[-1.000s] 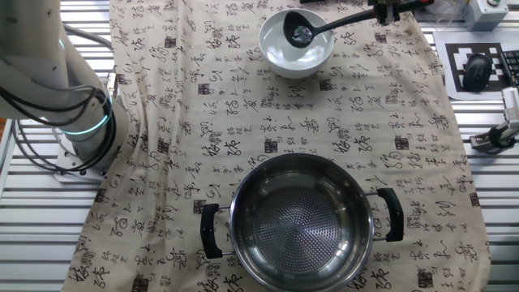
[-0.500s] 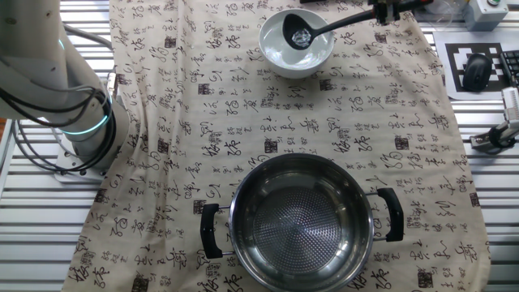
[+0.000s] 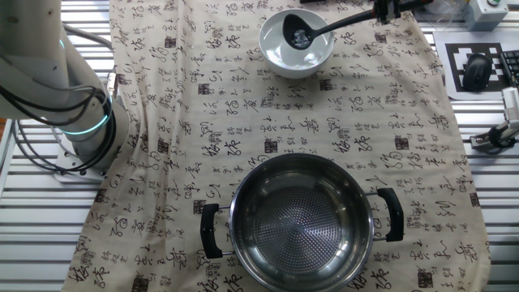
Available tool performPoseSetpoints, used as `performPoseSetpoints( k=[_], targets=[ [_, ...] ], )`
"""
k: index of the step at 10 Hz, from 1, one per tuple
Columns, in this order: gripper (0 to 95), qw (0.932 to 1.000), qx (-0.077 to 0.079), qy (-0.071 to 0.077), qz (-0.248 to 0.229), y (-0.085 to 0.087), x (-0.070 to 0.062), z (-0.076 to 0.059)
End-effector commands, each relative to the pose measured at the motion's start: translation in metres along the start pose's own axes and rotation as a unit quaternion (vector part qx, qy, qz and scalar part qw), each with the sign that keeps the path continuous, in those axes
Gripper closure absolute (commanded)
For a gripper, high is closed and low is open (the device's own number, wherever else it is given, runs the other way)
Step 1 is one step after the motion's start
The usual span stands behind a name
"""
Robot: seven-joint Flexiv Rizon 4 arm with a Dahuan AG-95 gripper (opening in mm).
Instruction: Scoop water with a large spoon from one bowl to another
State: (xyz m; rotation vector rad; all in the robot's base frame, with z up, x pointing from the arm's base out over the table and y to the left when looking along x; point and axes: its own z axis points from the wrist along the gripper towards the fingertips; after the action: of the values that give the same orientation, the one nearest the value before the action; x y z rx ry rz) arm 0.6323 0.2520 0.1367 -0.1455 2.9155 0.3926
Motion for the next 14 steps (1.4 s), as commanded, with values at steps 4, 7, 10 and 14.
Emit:
performPoseSetpoints(
  k=[4, 7, 10, 14],
  targets=[
    [95.0, 0.9999, -0.014, -0.005, 0.004, -0.001, 0.003, -0.002],
    [95.0, 0.9997, -0.021, -0.006, 0.007, -0.002, 0.006, -0.001],
    [95.0, 0.9997, -0.023, -0.008, 0.005, -0.004, 0.01, 0.003],
    [95.0, 0.9996, -0.026, -0.011, 0.001, -0.007, 0.013, 0.01]
  ],
)
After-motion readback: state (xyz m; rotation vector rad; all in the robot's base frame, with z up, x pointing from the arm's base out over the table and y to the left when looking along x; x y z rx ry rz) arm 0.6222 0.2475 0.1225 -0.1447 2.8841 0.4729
